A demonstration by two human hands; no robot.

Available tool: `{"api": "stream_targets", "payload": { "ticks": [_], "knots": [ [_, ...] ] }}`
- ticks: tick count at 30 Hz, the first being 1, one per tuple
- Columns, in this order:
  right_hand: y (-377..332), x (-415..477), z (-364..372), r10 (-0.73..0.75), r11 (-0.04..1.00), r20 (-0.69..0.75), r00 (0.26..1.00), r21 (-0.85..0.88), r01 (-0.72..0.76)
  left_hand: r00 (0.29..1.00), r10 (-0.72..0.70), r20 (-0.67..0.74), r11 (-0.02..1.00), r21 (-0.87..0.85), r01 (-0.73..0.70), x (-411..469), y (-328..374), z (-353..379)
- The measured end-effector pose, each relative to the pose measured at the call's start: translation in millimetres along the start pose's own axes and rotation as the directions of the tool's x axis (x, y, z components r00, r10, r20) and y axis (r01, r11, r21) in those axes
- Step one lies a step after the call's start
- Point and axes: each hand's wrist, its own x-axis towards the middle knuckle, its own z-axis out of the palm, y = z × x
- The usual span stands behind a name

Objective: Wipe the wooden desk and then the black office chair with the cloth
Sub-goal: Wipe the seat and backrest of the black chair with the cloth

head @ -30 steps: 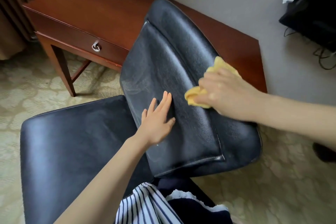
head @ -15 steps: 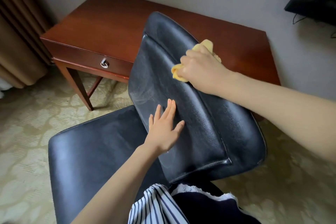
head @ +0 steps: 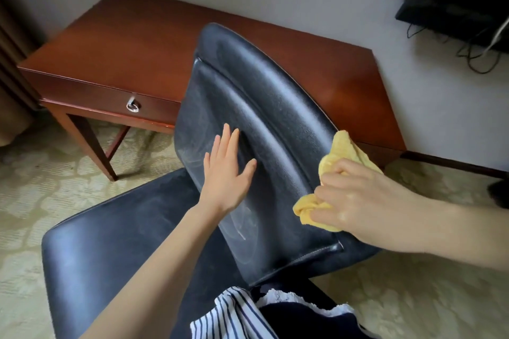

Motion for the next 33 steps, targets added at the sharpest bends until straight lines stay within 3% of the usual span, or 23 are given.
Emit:
{"api": "stream_targets", "payload": {
  "ticks": [6,12,18,26,33],
  "knots": [
    [51,50,2,0.043,0.997,-0.062,0.997,-0.067,-0.047,0.995,0.003,0.100,0.999,0.052,-0.008,21,-7,-10],
    [114,151,11,0.136,0.989,0.043,0.990,-0.070,-0.133,0.984,0.028,0.174,0.991,0.127,-0.050,24,-17,-11],
    [155,255,23,0.216,0.973,0.058,0.975,-0.095,-0.210,0.986,0.011,0.169,0.992,0.125,-0.033,25,-15,-8],
    [144,336,51,0.216,0.967,0.112,0.970,-0.159,-0.197,0.991,-0.018,0.136,0.980,0.197,-0.009,23,-12,-5],
    [112,340,75,0.090,0.976,0.187,0.978,-0.211,-0.050,0.995,-0.030,0.093,0.978,0.208,0.010,18,-16,-5]
  ]
}}
